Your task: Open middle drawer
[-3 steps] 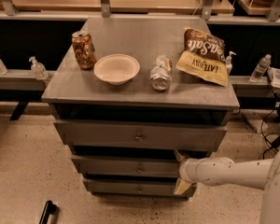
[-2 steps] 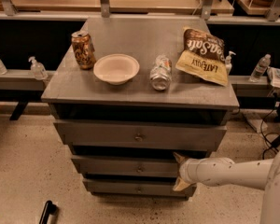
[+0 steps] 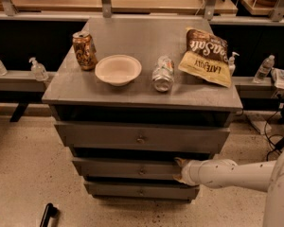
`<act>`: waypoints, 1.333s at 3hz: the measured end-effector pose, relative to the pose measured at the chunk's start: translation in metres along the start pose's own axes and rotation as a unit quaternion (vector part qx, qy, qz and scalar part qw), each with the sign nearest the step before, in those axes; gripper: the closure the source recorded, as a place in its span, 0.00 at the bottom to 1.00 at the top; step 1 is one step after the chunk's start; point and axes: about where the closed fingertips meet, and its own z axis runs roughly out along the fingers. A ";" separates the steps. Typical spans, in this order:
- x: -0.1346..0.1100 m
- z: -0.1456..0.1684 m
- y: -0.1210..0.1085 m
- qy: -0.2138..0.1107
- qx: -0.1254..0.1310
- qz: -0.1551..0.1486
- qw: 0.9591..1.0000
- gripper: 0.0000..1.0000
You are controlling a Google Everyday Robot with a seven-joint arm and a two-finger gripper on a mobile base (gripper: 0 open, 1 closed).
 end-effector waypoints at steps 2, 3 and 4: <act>-0.001 0.000 0.000 -0.001 -0.001 0.000 1.000 1.00; -0.001 0.000 0.000 -0.001 -0.001 0.000 1.000 1.00; -0.007 -0.008 0.007 -0.012 -0.010 0.003 1.000 1.00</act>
Offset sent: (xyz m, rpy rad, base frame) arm -0.0003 0.0010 -0.0007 0.0007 0.0013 0.0014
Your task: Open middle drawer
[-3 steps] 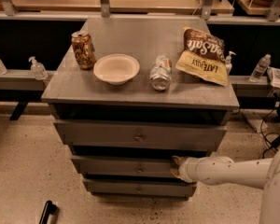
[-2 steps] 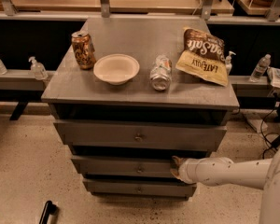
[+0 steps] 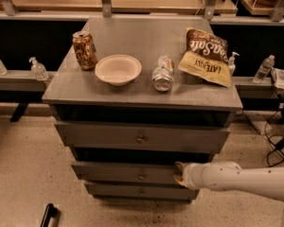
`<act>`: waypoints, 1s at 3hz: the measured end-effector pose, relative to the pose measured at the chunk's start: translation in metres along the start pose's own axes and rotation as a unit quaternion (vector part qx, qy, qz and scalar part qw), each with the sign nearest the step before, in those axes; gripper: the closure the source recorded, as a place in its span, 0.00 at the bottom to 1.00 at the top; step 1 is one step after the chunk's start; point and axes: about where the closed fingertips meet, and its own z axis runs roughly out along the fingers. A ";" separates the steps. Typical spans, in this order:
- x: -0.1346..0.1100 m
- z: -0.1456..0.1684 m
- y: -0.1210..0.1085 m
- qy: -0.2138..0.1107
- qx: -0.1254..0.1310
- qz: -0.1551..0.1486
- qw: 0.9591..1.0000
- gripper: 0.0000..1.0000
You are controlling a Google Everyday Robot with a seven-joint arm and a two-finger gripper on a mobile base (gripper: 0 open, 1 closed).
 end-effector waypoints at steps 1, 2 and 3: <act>-0.002 -0.004 0.001 -0.002 -0.003 0.000 1.000 1.00; -0.005 -0.019 0.020 -0.016 -0.029 0.002 0.999 1.00; -0.006 -0.021 0.019 -0.016 -0.029 0.002 0.999 1.00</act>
Offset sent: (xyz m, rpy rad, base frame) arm -0.0836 -0.0204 0.0324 0.0802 0.1723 0.1020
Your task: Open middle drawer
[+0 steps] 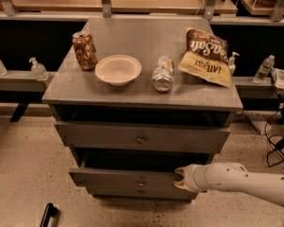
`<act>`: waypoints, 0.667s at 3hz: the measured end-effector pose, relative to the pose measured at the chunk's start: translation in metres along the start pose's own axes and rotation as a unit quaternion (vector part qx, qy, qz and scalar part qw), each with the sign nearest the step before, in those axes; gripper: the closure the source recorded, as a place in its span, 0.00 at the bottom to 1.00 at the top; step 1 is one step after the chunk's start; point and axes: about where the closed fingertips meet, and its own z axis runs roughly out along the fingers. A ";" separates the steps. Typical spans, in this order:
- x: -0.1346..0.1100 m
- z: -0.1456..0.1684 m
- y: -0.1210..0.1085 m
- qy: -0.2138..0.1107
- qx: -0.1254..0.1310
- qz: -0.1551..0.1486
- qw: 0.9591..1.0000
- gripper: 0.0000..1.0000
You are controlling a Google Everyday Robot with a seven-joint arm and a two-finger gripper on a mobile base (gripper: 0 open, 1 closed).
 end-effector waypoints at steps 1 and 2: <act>-0.003 -0.017 0.008 -0.020 -0.016 0.004 1.000 1.00; -0.003 -0.017 0.008 -0.020 -0.016 0.004 1.000 1.00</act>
Offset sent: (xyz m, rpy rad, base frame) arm -0.0536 -0.0215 0.0456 0.1111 0.1612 0.1105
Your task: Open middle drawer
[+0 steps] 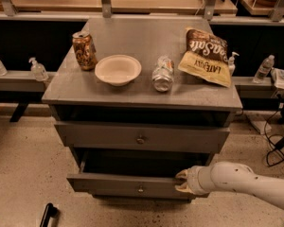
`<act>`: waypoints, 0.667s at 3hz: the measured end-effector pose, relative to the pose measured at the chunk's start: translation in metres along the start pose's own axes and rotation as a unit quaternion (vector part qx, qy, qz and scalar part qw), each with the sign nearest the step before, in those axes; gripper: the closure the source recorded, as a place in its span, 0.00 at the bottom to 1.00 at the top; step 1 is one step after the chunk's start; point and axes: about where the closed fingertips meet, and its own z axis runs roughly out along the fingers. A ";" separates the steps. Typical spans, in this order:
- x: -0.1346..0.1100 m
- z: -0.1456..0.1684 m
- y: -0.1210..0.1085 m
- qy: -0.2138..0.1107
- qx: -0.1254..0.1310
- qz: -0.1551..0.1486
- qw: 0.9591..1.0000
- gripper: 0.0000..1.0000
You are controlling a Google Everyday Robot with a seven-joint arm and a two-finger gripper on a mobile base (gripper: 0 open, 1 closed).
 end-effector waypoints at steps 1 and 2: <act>-0.001 -0.012 0.005 -0.013 -0.025 0.002 1.000 1.00; -0.001 -0.012 0.005 -0.013 -0.025 0.002 1.000 1.00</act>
Offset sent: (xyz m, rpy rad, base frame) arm -0.0480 -0.0261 0.0437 0.0752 0.3326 0.1716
